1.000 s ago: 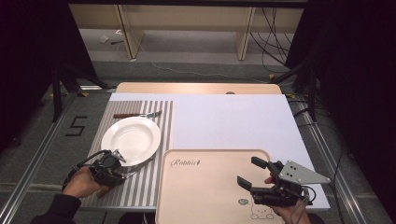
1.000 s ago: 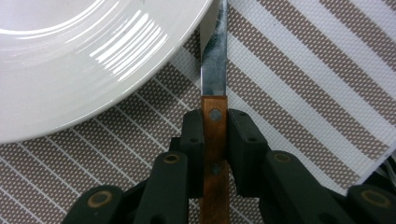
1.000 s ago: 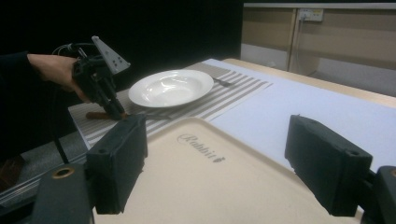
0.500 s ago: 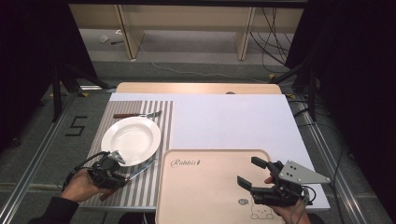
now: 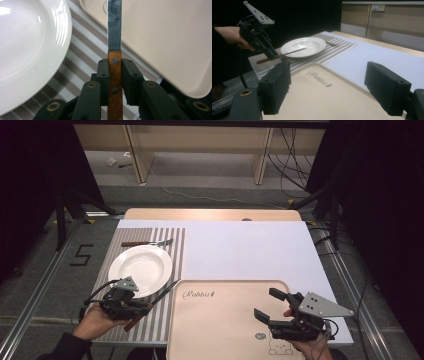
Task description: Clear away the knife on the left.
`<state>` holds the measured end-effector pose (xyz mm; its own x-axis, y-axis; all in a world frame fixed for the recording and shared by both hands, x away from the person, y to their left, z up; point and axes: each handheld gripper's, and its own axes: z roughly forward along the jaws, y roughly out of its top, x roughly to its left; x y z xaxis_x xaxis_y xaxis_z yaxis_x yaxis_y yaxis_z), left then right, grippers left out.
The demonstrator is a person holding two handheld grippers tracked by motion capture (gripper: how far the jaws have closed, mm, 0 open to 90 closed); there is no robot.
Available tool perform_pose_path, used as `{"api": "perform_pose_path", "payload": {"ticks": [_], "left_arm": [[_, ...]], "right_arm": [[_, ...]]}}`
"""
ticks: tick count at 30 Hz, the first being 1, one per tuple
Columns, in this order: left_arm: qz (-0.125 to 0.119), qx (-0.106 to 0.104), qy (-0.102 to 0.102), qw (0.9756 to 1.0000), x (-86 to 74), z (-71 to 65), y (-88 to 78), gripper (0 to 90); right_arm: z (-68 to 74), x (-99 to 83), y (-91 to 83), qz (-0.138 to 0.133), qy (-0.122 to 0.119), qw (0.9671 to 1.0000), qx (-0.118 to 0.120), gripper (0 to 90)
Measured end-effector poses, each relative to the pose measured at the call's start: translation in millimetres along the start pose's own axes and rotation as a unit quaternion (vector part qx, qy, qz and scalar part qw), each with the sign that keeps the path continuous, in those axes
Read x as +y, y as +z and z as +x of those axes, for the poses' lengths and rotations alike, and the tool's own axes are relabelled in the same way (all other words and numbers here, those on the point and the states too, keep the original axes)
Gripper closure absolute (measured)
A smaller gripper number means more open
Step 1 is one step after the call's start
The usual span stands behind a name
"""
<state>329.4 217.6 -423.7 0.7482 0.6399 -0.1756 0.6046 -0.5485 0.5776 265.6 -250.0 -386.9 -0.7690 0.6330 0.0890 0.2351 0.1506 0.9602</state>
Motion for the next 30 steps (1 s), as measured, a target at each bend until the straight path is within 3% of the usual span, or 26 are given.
{"api": "perform_pose_path", "payload": {"ticks": [5, 10, 12, 17, 25, 30], "left_arm": [[-0.031, -0.007, -0.003, 0.9995, 6.1, -9.0, -2.4, 76.9], [-0.052, -0.028, -0.012, 0.9982, 8.6, -14.3, -1.5, 76.8], [-0.054, -0.04, -0.016, 0.9976, 9.5, -15.4, -0.4, 76.8], [-0.061, -0.043, -0.017, 0.9971, 13.2, -23.1, 2.1, 76.8], [-0.066, -0.073, -0.009, 0.9951, 19.6, -37.3, 8.8, 76.8], [-0.069, -0.079, -0.007, 0.9945, 21.4, -43.4, 11.6, 76.8]], "right_arm": [[0.1, -0.1, 0.0, 0.0, 0.0, 1.0, 0.0, 22.2], [0.0, -0.1, -0.1, 0.001, -0.001, 1.0, 0.001, 22.2], [0.1, -0.1, 0.0, 0.002, -0.001, 1.0, 0.001, 22.2], [0.2, -0.1, 0.0, 0.002, -0.001, 1.0, 0.001, 22.2], [0.7, -0.2, 0.3, 0.003, -0.003, 1.0, 0.002, 22.2], [1.0, -0.4, 0.6, 0.005, -0.004, 1.0, 0.003, 22.2]]}}
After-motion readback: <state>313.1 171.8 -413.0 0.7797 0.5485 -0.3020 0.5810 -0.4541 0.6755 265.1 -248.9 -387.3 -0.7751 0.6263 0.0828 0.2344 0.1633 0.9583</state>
